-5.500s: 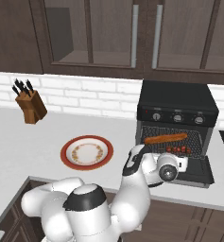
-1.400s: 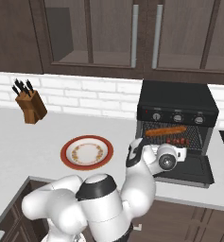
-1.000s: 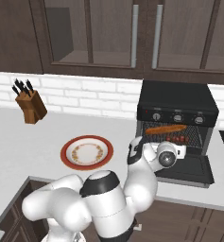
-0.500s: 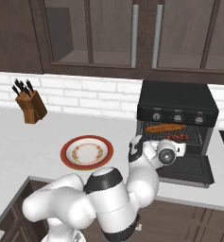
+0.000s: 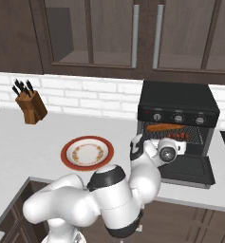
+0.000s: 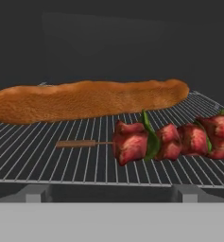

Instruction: Pick up the kebab skewer and baguette bread, and place them inside the toaster oven. Close the toaster oven door and start by setting the timer.

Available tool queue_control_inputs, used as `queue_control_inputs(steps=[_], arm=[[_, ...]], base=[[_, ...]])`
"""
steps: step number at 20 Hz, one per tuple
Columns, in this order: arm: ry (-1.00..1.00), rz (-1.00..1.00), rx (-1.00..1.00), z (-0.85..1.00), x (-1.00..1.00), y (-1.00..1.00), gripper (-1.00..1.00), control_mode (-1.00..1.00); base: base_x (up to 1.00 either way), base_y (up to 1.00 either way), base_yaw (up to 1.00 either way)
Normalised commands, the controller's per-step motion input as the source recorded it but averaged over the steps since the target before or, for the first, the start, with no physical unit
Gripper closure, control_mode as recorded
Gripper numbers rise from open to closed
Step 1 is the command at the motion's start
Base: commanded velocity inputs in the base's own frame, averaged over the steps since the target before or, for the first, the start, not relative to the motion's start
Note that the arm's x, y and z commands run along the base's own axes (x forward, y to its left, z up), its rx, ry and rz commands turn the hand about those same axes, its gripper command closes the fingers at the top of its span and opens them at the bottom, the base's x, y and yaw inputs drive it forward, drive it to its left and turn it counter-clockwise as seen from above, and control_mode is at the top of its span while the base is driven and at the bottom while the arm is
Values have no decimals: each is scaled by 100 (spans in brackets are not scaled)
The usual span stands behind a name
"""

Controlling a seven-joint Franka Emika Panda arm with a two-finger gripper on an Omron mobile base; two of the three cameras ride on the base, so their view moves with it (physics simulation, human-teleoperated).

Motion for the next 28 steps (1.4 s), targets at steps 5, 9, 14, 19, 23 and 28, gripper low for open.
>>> queue_control_inputs(steps=[5, 9, 14, 19, 23, 28], arm=[[0, 0, 0, 9, 18, 0, -100, -100], [0, 0, 0, 8, 19, 0, -100, -100], [0, 0, 0, 10, 19, 0, -100, -100], [0, 0, -1, 11, 4, 0, -100, -100], [0, 0, -3, 6, -74, 0, -100, -100], [0, 0, -5, 16, -97, 0, -100, -100]], base=[[0, 0, 0], [0, 0, 0], [0, 0, 0], [0, 0, 0], [0, 0, 0], [0, 0, 0]])
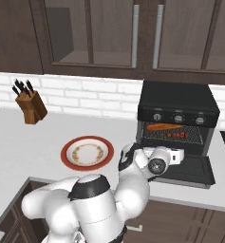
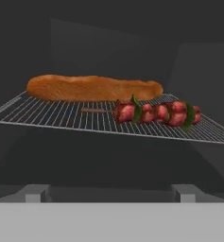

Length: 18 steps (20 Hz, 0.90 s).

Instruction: Pick up the kebab skewer and baguette bread, and place them inside the toaster oven. Close the toaster oven door and start by setting the timer.

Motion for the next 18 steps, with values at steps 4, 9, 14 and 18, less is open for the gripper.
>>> queue_control_inputs(steps=[4, 9, 14, 18], arm=[[0, 0, -3, 24, -100, 0, -100, -100], [0, 0, -1, 22, -81, -1, -100, -100], [3, 0, 0, 2, -54, -19, -100, -100], [9, 0, 0, 0, -55, -26, -100, -100]], base=[[0, 0, 0], [0, 0, 0], [0, 0, 0], [0, 0, 0]])
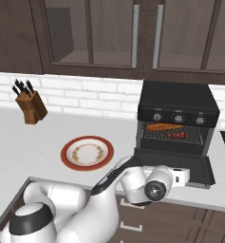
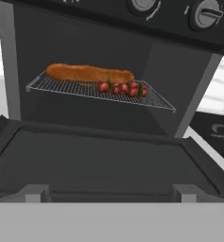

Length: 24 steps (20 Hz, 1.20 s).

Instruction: Pick up the kebab skewer and baguette bread, and place them inside the toaster oven. Close the toaster oven door and start by setting the timer.

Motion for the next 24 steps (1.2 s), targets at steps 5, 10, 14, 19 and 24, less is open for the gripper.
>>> queue_control_inputs(steps=[5, 10, 14, 19, 24], arm=[[8, 1, 0, -3, -41, -22, -100, -100], [2, 0, 1, -19, -22, -14, -100, -100], [0, 0, 0, -27, -7, -2, -100, -100], [0, 0, 0, -22, -2, -1, -100, -100], [1, 0, 1, -14, 0, 0, -100, -100]], base=[[0, 0, 0], [0, 0, 0], [0, 0, 0], [0, 0, 0], [0, 0, 0]])
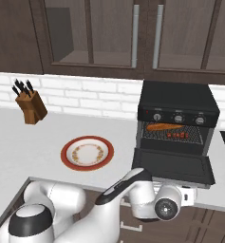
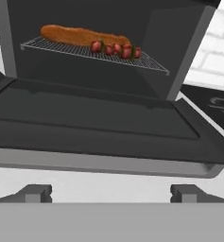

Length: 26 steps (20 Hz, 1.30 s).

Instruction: Pick up the kebab skewer and baguette bread, and place them inside the toaster oven. Close the toaster oven door and start by setting the timer.

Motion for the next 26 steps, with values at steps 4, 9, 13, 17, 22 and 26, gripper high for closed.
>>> queue_control_inputs(steps=[4, 9, 13, 17, 22, 26], arm=[[4, 2, 1, -2, 9, 0, -100, -100], [1, 2, 3, 0, 34, 0, -100, -100], [4, 0, 6, 0, 19, 0, -100, -100], [1, 0, 5, -7, 1, 0, -100, -100], [5, 0, 1, -12, 0, 0, -100, -100], [1, 0, 0, -37, 0, 2, -100, -100]], base=[[0, 0, 0], [0, 0, 0], [0, 0, 0], [0, 0, 0], [0, 0, 0], [0, 0, 0]])
